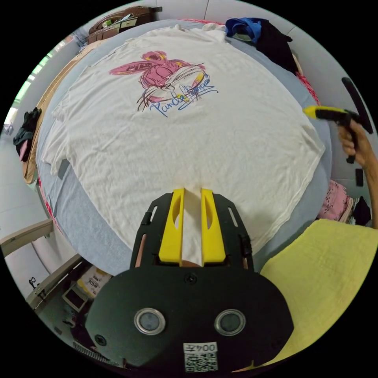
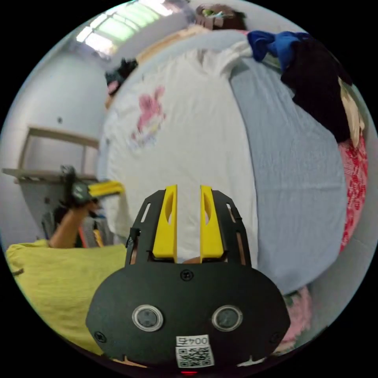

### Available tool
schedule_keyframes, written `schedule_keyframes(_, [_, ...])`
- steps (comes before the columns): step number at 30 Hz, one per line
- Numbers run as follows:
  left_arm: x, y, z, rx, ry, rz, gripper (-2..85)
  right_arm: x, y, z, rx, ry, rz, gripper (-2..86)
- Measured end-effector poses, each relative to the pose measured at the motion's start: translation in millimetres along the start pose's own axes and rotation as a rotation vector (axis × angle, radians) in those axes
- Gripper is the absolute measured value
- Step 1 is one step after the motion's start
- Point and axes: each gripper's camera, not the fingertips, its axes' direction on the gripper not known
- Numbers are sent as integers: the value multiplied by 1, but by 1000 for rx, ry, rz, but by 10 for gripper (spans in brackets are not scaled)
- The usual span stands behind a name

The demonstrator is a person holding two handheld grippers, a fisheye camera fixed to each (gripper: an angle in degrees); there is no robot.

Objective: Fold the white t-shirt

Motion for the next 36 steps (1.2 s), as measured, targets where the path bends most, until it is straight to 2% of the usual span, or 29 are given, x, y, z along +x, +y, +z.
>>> schedule_keyframes(2, [1, 4, 4, 19, 3, -4, 55, 38, -25, -38, 179, -192, 62, 85])
schedule_keyframes(5, [0, 6, 11, 32, 17, -13, 47, 82, -63, -63, 322, -279, 148, 71])
schedule_keyframes(9, [-3, 8, 20, 35, 43, -61, 29, 122, -122, -62, 359, -322, 213, 77])
schedule_keyframes(13, [-1, 8, 26, 29, 39, -82, 19, 162, -192, -44, 377, -401, 277, 119])
schedule_keyframes(18, [2, 11, 35, 31, 36, -142, 13, 174, -252, -28, 344, -317, 297, 114])
schedule_keyframes(20, [3, 13, 38, 37, 35, -155, 12, 154, -272, -34, 368, -238, 204, 48])
schedule_keyframes(21, [3, 14, 40, 42, 36, -165, 11, 141, -277, -37, 370, -182, 155, 43])
schedule_keyframes(23, [3, 16, 42, 48, 40, -179, 11, 68, -291, -30, 319, 154, -143, 28])
schedule_keyframes(24, [3, 17, 44, 49, 43, -190, 10, 48, -292, -24, 297, 246, -227, 27])
schedule_keyframes(26, [3, 17, 46, 49, 43, -202, 10, -19, -286, 16, 226, 592, -499, 31])
schedule_keyframes(29, [5, 18, 49, 46, 35, -208, 10, -60, -273, 55, 235, 808, -649, 48])
schedule_keyframes(31, [5, 18, 51, 44, 34, -210, 10, -65, -269, 57, 269, 785, -640, 92])
schedule_keyframes(33, [4, 19, 53, 40, 43, -214, 10, -56, -267, 44, 283, 669, -569, 133])
schedule_keyframes(35, [3, 19, 54, 36, 49, -213, 10, -24, -261, 17, 302, 433, -454, 151])
schedule_keyframes(36, [3, 19, 55, 34, 50, -212, 10, -14, -259, 11, 304, 376, -434, 151])
